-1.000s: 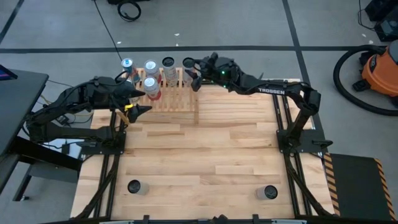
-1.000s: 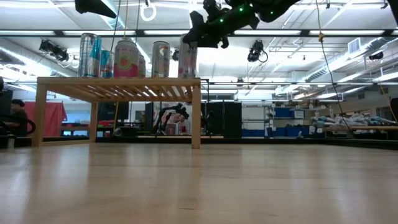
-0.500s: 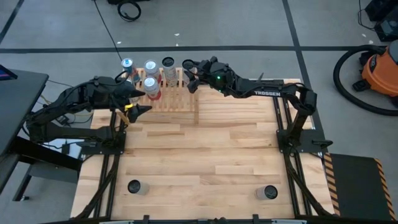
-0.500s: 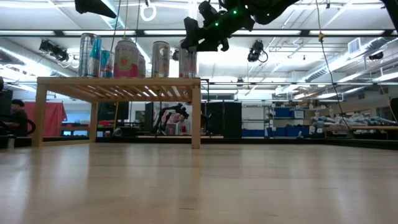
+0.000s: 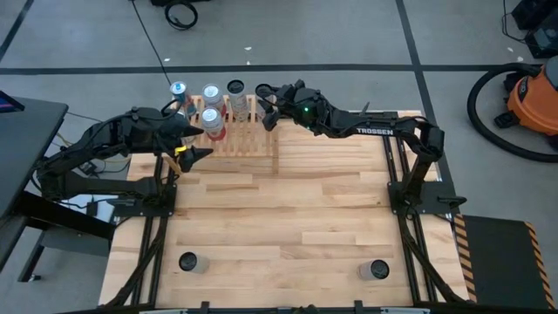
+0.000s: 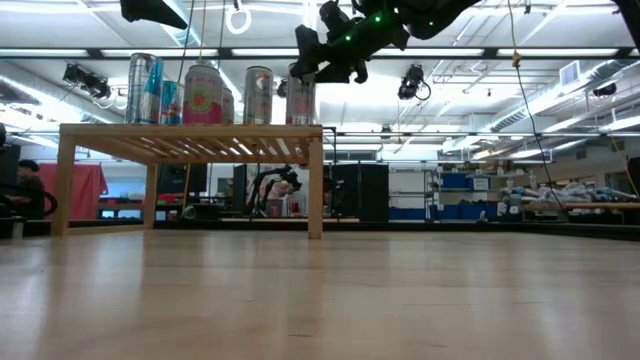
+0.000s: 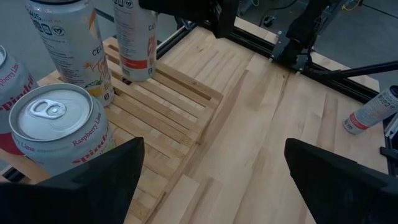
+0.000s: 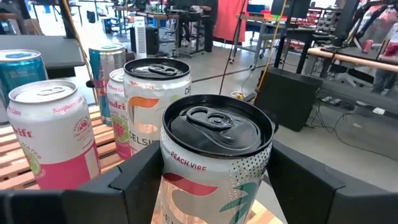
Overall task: Place canned beverage on shelf
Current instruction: Put the top white and pink soda can on the shelf
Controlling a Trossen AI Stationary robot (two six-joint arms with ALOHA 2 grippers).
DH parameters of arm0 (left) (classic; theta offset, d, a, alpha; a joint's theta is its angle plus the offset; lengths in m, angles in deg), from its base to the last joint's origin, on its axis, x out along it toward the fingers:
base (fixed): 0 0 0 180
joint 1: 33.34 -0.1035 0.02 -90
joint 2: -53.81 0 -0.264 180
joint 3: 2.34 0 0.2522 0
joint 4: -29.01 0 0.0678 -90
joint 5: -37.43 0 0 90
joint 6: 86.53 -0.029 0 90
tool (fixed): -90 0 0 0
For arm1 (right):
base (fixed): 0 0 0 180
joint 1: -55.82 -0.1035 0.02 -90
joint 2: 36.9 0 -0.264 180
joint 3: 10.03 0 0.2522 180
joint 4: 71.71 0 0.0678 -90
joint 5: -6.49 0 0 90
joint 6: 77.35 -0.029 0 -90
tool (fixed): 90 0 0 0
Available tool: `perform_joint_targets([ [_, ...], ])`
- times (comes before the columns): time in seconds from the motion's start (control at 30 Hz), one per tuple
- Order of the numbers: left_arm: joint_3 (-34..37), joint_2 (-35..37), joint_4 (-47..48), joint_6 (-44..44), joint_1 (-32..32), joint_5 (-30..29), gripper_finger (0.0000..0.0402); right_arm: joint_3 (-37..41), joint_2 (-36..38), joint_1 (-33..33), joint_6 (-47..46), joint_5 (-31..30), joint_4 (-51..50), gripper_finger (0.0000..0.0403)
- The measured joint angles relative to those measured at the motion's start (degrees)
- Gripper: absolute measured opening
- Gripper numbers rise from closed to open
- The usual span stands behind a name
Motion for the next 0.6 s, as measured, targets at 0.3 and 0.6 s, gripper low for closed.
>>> perform_joint_targets([
  [0.3,0.0,0.0,0.0,0.0,0.0,0.0,0.0389,0.1,0.0,0.0,-2.1,-2.1,0.3,0.0271],
  [0.6,0.0,0.0,0.0,-0.1,0.0,0.0,0.0389,0.1,0.0,0.0,0.4,1.3,0.3,0.0294],
])
